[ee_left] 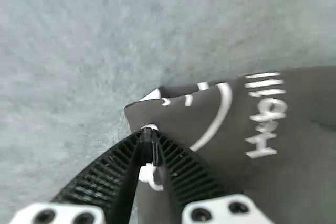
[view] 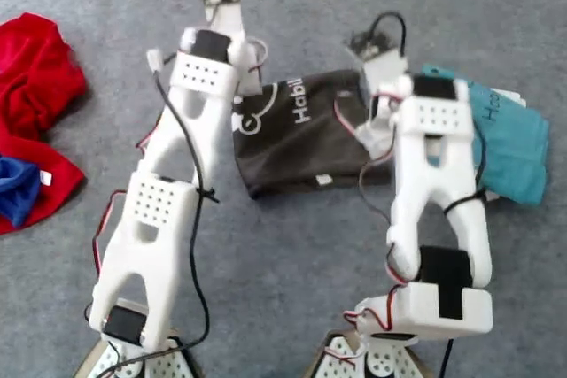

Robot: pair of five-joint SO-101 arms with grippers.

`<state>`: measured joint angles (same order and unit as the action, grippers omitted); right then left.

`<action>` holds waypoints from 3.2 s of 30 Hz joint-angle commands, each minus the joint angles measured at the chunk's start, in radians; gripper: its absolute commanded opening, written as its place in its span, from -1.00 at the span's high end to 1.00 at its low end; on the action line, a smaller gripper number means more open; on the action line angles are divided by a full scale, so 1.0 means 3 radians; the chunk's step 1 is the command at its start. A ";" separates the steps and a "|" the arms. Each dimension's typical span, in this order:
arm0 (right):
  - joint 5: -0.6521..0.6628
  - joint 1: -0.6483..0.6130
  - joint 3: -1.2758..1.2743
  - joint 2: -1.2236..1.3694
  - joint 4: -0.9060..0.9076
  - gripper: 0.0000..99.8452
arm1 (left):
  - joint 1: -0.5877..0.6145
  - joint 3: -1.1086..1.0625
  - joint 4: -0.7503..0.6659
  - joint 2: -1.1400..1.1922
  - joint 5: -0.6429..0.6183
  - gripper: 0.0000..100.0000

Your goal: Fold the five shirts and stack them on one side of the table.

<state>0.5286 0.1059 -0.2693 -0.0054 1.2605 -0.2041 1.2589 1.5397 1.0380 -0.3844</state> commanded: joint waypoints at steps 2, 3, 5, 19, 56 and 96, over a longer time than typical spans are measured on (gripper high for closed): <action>-0.0015 0.0077 -0.0601 -0.0161 -0.0557 0.97 | -0.0013 -0.0033 -0.0066 0.0123 -0.0066 0.94; -0.0015 0.0102 -0.0698 -0.0161 -0.0644 0.97 | 0.0018 -0.0038 -0.0072 0.0179 -0.0066 0.94; -0.0015 0.0194 -0.0877 -0.0161 -0.0854 0.97 | 0.0110 -0.0013 -0.0077 0.0307 -0.0077 0.94; -0.0026 0.0409 -0.0601 -0.0309 -0.0481 0.97 | 0.0100 0.0350 0.0061 0.0102 -0.0066 0.94; -0.0573 -0.0266 0.4396 0.2892 0.0578 0.97 | -0.0545 -0.5777 -0.2107 -0.3867 0.0384 0.94; -0.0547 -0.0389 0.6012 0.4263 0.1202 0.97 | -0.0545 -0.5843 -0.2307 -0.3191 0.0399 0.94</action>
<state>0.3644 0.0031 1.4385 1.2881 1.5612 -0.3621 -0.5056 0.8401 0.1005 -0.2770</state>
